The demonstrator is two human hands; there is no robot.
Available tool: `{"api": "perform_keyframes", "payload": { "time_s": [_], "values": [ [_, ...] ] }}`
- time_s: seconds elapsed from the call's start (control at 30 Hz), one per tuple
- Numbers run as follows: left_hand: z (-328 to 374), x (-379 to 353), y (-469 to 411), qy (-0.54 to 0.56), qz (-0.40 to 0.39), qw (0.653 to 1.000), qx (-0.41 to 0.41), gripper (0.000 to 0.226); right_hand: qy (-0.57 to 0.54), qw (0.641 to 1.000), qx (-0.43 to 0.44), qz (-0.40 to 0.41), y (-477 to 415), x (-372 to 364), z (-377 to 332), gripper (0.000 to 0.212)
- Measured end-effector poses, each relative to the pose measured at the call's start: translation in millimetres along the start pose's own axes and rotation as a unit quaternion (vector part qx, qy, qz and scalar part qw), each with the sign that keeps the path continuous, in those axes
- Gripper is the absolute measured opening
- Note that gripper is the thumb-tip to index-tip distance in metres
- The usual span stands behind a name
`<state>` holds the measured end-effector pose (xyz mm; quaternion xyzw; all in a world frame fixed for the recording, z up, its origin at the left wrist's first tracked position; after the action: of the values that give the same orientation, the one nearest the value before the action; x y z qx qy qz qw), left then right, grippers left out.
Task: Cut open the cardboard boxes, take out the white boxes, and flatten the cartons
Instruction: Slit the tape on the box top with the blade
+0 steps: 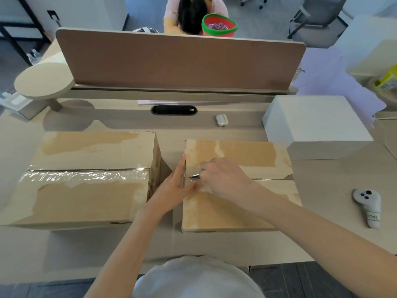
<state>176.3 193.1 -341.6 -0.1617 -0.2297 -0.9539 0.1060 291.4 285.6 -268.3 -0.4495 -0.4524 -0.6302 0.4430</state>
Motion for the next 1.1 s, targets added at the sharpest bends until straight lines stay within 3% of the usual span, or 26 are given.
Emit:
{"api": "perform_keyframes", "payload": {
  "time_s": [0.2, 0.3, 0.53, 0.73, 0.9, 1.1],
  "values": [
    [6.7, -2.4, 0.5, -0.018, 0.013, 1.0, -0.02, 0.092, 0.025, 0.998, -0.003, -0.051, 8.1, 2.6, 9.2, 0.003],
    [5.5, -2.0, 0.0, -0.071, 0.047, 0.996, -0.037, 0.091, 0.007, 0.997, -0.001, -0.078, 15.3, 9.9, 13.9, 0.021],
    [13.3, -10.9, -3.8, -0.209, 0.13, 0.957, -0.155, 0.072, 0.012, 0.996, -0.009, -0.088, 35.6, 18.4, 27.9, 0.023],
    [24.1, -36.7, -6.2, -0.242, 0.142, 0.938, -0.204, 0.059, 0.008, 0.995, -0.021, -0.097, 54.8, 11.2, 46.4, 0.022],
    [34.7, -63.3, -7.3, -0.24, 0.155, 0.938, -0.196, 0.053, 0.007, 0.994, -0.027, -0.102, 76.5, 6.9, 63.3, 0.022],
    [54.8, -96.6, -12.4, -0.248, 0.118, 0.94, -0.202, 0.045, 0.01, 0.992, -0.051, -0.116, 105.8, 0.5, 86.1, 0.021]
  ]
}}
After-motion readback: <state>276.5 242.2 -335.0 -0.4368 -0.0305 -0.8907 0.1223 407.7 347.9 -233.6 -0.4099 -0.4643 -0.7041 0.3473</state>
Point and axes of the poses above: each hand's wrist, its own y-axis away from the middle knuckle, its own x-axis out of the back of the hand, z = x × y, the point moved 2 cm from there along -y, towards the middle knuckle, and after that the axes turned 3 degrees about x, right-handed, at the moved point
